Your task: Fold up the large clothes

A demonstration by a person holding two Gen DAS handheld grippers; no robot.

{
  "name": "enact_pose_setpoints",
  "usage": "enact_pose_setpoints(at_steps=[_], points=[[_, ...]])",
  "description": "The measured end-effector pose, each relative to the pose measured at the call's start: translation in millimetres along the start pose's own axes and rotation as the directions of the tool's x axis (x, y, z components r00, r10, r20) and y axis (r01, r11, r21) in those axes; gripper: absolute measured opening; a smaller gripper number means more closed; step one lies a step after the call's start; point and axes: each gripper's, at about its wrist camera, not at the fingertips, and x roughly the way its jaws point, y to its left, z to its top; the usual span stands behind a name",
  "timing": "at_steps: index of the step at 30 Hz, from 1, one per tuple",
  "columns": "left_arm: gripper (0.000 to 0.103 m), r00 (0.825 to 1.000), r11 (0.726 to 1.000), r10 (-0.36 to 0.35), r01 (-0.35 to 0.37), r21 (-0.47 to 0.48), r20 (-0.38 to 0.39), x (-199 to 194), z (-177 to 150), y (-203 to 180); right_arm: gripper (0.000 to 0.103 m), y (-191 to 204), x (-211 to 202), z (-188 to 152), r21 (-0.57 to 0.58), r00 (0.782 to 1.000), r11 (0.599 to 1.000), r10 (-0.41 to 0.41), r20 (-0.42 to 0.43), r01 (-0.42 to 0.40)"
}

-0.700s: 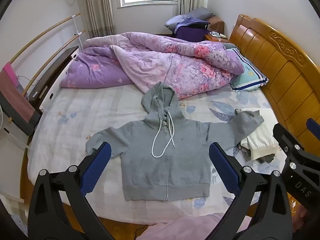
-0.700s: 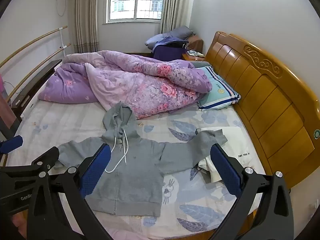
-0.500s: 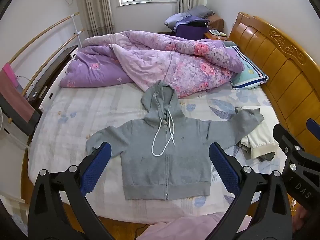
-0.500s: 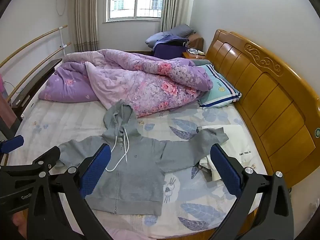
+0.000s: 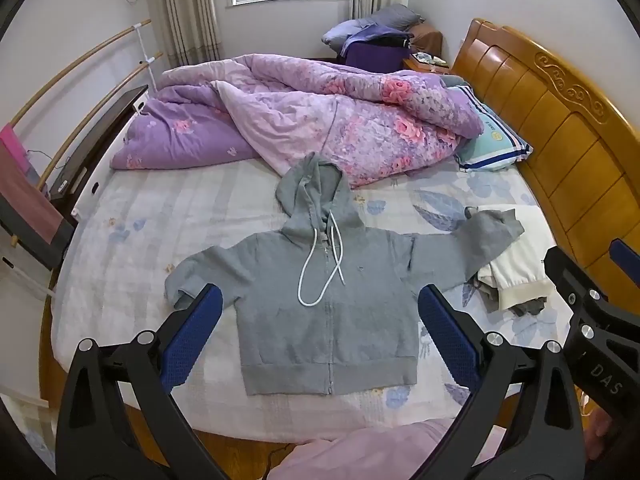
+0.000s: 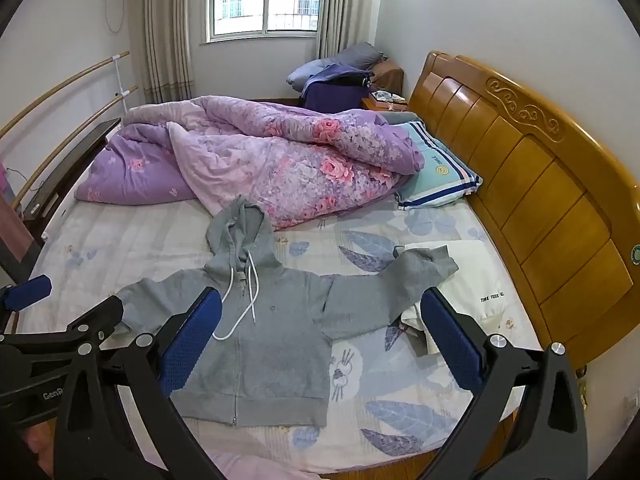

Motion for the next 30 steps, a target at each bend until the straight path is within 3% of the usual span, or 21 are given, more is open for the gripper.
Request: enact_pose_setpoints(at_steps=[30], points=[[0.098, 1.0, 1.0, 0.006, -0.005, 0.011, -0.005, 3.5, -3.8, 0.6, 0.096, 7.7, 6.3, -8.1, 0.014, 1.0, 1.0, -0.001, -0.012, 0.001]])
